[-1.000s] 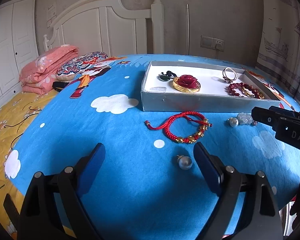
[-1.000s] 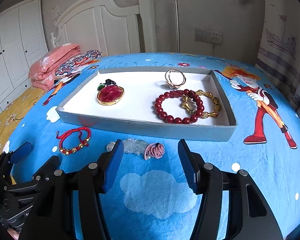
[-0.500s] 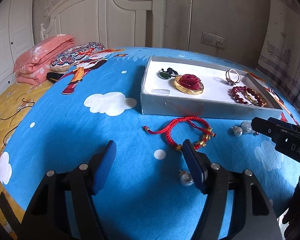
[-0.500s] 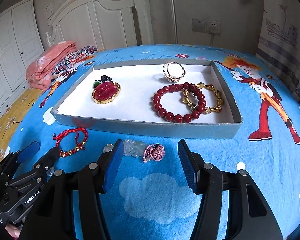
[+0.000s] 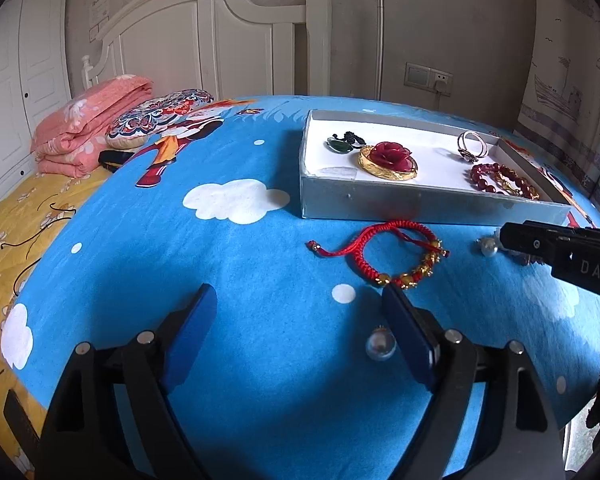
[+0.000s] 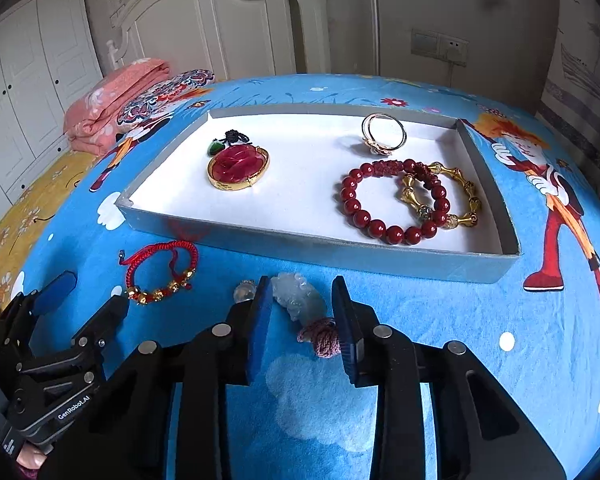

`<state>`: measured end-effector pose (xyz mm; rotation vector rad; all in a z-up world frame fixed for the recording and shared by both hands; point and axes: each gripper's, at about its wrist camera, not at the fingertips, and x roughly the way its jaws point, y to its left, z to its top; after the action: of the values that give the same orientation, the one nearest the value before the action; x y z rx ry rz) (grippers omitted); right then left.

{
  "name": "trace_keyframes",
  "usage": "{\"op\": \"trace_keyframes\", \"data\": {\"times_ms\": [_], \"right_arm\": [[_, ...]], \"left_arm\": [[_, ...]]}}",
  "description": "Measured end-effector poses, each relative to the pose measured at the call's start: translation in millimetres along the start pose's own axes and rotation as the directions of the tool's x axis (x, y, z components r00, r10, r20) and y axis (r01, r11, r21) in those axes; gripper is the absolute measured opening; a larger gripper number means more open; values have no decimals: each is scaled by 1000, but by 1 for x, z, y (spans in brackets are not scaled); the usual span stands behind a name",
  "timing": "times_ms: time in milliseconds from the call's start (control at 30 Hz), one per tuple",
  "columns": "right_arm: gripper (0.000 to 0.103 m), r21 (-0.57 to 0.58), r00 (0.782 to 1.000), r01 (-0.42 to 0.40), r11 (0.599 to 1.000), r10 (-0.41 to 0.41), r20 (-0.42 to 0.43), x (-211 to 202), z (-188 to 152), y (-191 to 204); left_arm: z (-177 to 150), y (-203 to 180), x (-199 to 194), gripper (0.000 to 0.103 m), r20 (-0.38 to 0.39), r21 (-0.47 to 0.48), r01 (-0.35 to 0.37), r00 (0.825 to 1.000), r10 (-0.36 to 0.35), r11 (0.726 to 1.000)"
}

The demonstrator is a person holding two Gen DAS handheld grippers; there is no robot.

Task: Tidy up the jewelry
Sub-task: 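Reach the right tool to the pink yarn ball and clear crystal and grasp them, then grasp the red string bracelet with the left tool while the right tool holds the pink ball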

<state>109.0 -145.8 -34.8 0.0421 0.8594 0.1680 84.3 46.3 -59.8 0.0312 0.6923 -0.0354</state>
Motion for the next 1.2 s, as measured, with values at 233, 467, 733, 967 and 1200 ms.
{"op": "trace_keyframes", "data": {"times_ms": [233, 467, 733, 967, 1200], "right_arm": [[26, -40, 999, -36, 999, 36, -1, -17, -23, 3], [27, -52, 1000, -2, 999, 3, 19, -11, -11, -2], [20, -102, 999, 50, 994, -48, 26, -2, -12, 9], [20, -92, 998, 40, 995, -36, 47, -9, -21, 5], [20, -76, 998, 20, 997, -15, 63, -13, -27, 0]], "left_arm": [[-1, 9, 0, 86, 5, -18, -21, 1000, 21, 1000], [-2, 10, -1, 86, 2, -23, -25, 1000, 25, 999], [4, 4, -3, 85, -19, -31, 55, 998, -56, 998], [19, -18, -2, 85, -28, 4, 86, 996, -86, 996], [30, -44, 5, 75, -44, 73, 120, 992, -117, 990]]}}
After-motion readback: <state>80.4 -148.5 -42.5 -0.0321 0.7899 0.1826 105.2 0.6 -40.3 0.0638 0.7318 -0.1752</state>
